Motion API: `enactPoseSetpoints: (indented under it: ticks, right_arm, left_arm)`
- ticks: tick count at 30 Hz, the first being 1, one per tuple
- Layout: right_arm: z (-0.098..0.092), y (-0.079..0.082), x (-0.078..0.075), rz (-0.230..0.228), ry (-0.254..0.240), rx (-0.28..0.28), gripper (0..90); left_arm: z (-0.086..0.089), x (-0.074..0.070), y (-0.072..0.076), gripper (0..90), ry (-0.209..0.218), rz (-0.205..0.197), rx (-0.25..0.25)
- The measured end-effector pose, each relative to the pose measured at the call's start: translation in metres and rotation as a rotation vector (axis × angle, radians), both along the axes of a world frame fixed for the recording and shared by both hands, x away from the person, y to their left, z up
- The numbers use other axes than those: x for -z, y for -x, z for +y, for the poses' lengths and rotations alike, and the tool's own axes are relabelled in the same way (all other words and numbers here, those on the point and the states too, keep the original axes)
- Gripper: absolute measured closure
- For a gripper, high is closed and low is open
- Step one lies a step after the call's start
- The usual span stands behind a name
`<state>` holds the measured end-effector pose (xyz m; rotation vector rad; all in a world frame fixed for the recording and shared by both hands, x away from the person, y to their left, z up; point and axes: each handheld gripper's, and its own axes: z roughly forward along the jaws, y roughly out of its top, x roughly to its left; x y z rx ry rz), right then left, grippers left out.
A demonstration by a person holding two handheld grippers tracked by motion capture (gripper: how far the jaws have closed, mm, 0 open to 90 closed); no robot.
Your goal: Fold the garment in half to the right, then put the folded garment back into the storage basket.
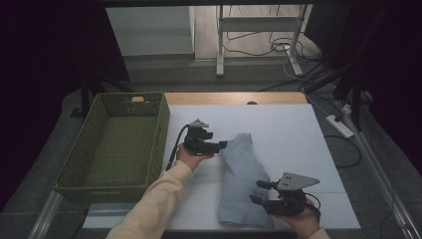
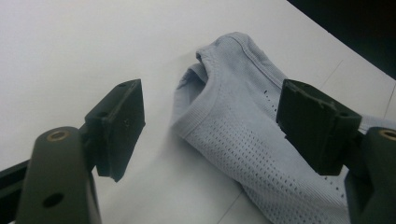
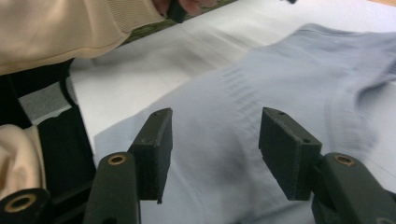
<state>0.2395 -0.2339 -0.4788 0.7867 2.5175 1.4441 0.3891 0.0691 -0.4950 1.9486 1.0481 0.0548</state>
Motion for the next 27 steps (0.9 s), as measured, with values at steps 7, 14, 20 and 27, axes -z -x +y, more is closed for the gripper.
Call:
enactPoseSetpoints:
  ticks: [7,14,20,27]
  right_arm:
    - [-0.007,-0.003,0.000,-0.007,0.006,0.034,44.2]
    - [-0.007,-0.007,0.001,0.005,0.014,0.050,43.1]
    - [-0.010,-0.009,0.001,0.012,0.018,0.071,42.9]
    - [-0.010,-0.010,0.002,0.016,0.021,0.075,41.9]
  left_arm:
    - [-0.005,-0.001,-0.004,24.1,-0.001,-0.001,0.015]
    - [-0.012,-0.001,-0.010,24.3,-0.019,-0.014,0.040]
    - [-0.016,0.003,-0.023,24.4,-0.027,-0.007,0.047]
    - [-0.019,0.008,-0.035,24.9,-0.041,0.005,0.045]
